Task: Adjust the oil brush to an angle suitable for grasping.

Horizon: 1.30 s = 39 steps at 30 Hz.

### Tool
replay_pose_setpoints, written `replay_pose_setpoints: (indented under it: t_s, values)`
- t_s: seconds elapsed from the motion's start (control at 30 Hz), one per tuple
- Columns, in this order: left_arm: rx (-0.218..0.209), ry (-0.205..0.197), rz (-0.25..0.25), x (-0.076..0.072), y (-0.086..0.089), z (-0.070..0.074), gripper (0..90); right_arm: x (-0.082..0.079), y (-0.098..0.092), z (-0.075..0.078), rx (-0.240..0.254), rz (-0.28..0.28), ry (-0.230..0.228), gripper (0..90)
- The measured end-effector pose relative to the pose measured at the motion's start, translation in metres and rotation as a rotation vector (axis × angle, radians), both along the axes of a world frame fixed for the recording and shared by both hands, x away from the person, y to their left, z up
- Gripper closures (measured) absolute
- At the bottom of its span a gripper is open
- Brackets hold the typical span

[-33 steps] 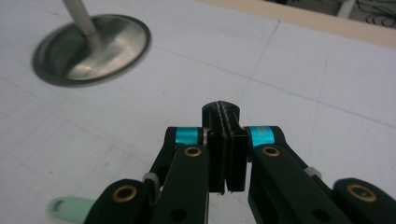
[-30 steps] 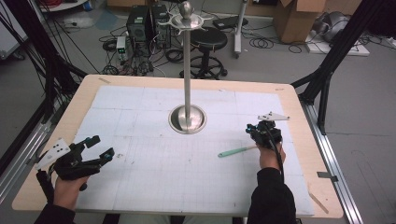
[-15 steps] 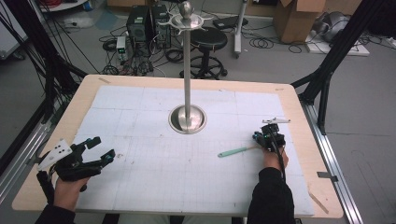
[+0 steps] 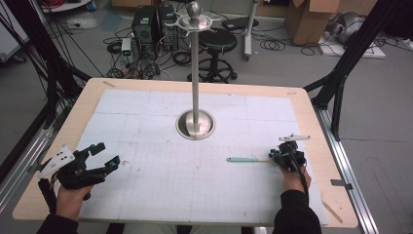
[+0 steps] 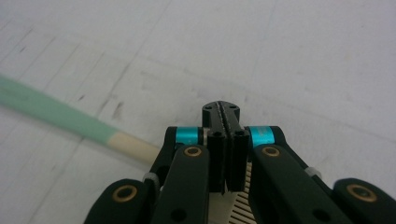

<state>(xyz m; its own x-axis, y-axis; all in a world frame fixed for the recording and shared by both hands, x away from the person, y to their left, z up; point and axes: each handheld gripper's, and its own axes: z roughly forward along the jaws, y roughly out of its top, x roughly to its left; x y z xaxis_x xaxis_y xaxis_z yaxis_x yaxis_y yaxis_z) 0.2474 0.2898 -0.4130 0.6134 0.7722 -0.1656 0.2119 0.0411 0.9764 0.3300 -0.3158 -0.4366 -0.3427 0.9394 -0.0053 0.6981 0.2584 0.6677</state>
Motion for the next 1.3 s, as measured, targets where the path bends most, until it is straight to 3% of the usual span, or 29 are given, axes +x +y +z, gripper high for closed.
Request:
replay_pose_setpoints:
  t_s: [0.4, 0.67, 0.73, 0.83, 0.97, 1.13, 1.23, 1.3]
  values:
    - [-0.018, -0.001, 0.007, -0.001, 0.000, 0.001, 18.7, -0.048, 0.007, 0.000, 0.011, 0.098, 0.006, 89.3]
    - [-0.018, 0.001, 0.008, 0.000, 0.001, 0.001, 18.7, -0.070, 0.016, 0.003, 0.023, 0.188, 0.042, 89.3]
    - [-0.019, 0.001, 0.011, 0.000, 0.001, 0.001, 18.7, -0.073, 0.019, 0.006, 0.025, 0.200, 0.019, 89.4]
    - [-0.020, 0.001, 0.012, 0.000, 0.001, 0.001, 18.7, -0.074, 0.025, 0.013, 0.055, 0.214, -0.038, 89.4]
    - [-0.019, 0.003, 0.011, 0.000, 0.000, 0.000, 18.7, -0.071, 0.048, 0.017, 0.072, 0.293, -0.070, 89.4]
    - [-0.019, 0.001, 0.011, 0.000, 0.001, 0.001, 18.7, -0.054, 0.084, 0.009, 0.058, 0.385, -0.029, 89.4]
    - [-0.019, 0.000, 0.010, -0.001, 0.001, 0.001, 18.7, -0.044, 0.091, 0.000, 0.050, 0.379, 0.002, 89.4]
    - [-0.018, -0.001, 0.009, -0.001, 0.001, 0.001, 18.7, -0.042, 0.088, -0.004, 0.083, 0.361, 0.009, 89.4]
